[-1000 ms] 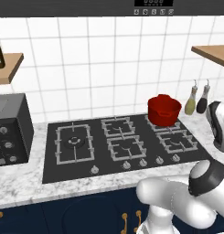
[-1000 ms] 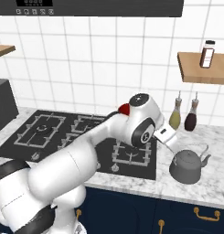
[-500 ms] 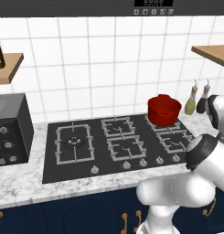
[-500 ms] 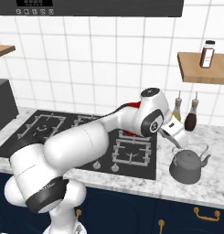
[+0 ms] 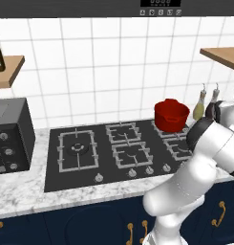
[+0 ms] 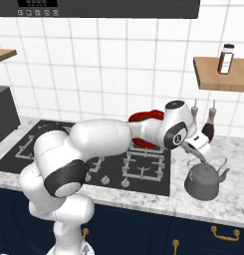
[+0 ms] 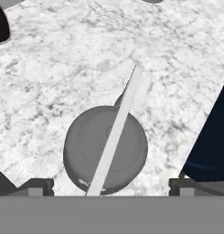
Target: Pick the kettle from the counter and place it on a stove burner. Then turn the burner on.
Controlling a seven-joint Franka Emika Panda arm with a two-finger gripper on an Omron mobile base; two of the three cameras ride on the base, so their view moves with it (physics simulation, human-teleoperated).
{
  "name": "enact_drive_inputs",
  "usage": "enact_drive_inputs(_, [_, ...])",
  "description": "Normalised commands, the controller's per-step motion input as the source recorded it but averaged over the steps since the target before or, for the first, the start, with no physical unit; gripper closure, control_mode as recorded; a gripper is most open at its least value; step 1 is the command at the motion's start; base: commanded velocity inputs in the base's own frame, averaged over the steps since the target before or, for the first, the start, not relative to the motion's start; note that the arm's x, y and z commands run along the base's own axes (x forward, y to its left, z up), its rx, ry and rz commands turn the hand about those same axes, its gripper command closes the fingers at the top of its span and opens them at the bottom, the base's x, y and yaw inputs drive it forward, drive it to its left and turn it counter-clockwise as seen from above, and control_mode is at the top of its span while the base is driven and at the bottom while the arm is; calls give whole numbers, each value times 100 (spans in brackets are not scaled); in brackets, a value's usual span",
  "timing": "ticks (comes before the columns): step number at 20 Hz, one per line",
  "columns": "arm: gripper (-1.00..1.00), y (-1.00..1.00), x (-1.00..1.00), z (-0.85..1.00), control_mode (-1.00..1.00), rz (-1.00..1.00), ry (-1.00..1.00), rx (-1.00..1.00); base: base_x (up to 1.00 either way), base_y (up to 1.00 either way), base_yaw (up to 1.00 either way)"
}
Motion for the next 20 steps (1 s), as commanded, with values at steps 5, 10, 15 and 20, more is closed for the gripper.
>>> enact_drive_inputs(5, [-100, -20, 42, -32, -100, 0, 3, 0, 0, 0, 0])
enact_drive_inputs(10, [-100, -13, 38, -39, -100, 0, 5, 0, 0, 0, 0])
enact_drive_inputs(15, [100, -6, 2, -5, -100, 0, 1, 0, 0, 0, 0])
enact_drive_inputs(20, [100, 0, 0, 1, -100, 0, 0, 0, 0, 0, 0])
